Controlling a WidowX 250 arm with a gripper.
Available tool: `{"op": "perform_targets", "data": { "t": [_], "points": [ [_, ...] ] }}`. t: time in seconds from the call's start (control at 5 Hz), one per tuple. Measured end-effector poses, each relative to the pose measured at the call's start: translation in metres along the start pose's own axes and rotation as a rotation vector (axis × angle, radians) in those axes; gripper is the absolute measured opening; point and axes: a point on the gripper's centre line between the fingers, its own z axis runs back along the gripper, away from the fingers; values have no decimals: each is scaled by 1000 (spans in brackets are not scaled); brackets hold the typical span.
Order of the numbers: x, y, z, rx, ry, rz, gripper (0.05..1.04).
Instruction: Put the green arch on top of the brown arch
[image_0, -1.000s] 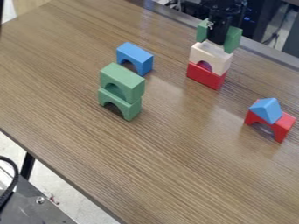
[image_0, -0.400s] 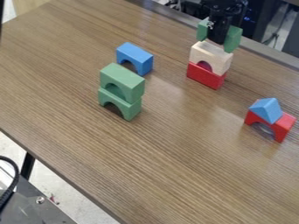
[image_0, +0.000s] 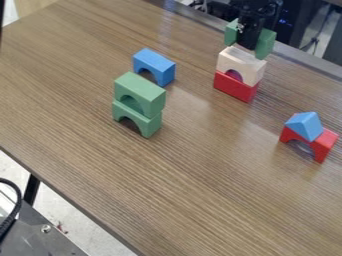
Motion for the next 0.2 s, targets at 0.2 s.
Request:
{"op": "perform_targets", "data": {
  "t": [0.2],
  "points": [
    [2,2,-4,2,-14,4,582]
  ]
}}
